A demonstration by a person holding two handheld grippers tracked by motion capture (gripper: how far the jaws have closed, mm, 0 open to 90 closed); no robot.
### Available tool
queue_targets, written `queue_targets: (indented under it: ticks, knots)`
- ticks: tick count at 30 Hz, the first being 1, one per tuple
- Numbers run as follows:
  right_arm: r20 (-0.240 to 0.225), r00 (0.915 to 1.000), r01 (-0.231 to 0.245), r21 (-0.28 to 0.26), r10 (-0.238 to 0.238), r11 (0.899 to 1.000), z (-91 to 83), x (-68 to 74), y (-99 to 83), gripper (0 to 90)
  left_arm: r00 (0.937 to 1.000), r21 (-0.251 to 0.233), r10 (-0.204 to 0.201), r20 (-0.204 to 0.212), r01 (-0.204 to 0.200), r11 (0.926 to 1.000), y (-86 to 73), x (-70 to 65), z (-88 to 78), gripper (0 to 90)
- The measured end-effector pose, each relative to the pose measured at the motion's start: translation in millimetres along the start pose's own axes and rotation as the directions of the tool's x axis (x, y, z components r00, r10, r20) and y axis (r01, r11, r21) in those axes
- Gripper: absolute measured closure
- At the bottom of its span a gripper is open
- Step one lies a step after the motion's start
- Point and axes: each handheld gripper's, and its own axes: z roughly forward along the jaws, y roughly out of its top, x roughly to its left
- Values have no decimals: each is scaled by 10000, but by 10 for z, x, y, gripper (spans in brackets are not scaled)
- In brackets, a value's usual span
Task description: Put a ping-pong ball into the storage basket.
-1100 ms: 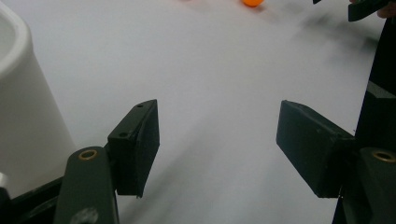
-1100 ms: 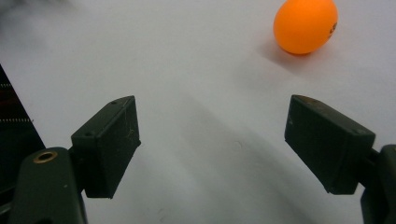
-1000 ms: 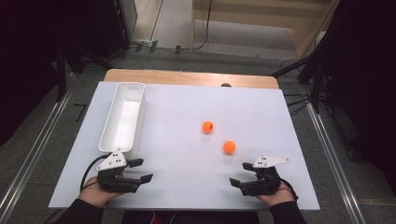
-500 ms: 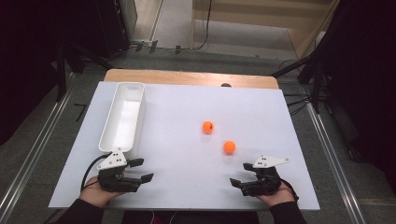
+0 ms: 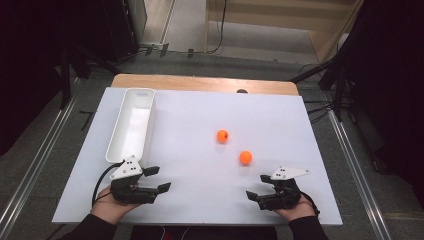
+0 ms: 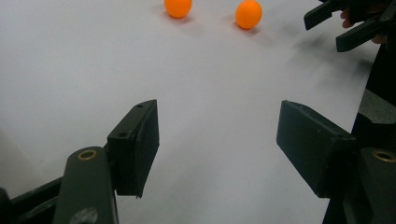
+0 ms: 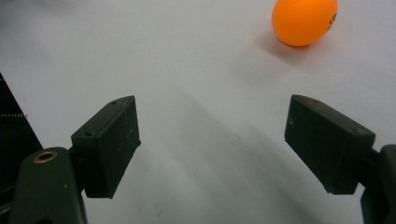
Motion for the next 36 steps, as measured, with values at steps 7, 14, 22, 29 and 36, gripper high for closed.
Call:
queue_targets:
  ticks: [7, 14, 22, 29, 36]
  knots:
    - [2, 10000, -33, -75, 33, 10000, -4, -10, -5, 164, 9999, 0, -60, 120, 61, 10000, 55, -35, 57, 300]
    - [-53, 10000, 51, -9, -51, 10000, 11, 0, 10, 164, 9998, -52, -109, 149, 110, 9999, 100, -65, 145, 301]
    - [0, 10000, -37, -22, 37, 10000, 14, 1, 18, 164, 9994, 180, -259, 246, 255, 9995, 142, -83, 246, 273]
    - [20, 10000, -27, -27, 27, 10000, 9, -1, 11, 164, 9994, 223, -49, 330, 42, 9997, 190, -105, 316, 272]
    - [170, 9999, 22, -2, -22, 10000, -1, -3, 3, 164, 9986, 227, 26, 524, -37, 9997, 257, -90, 351, 232]
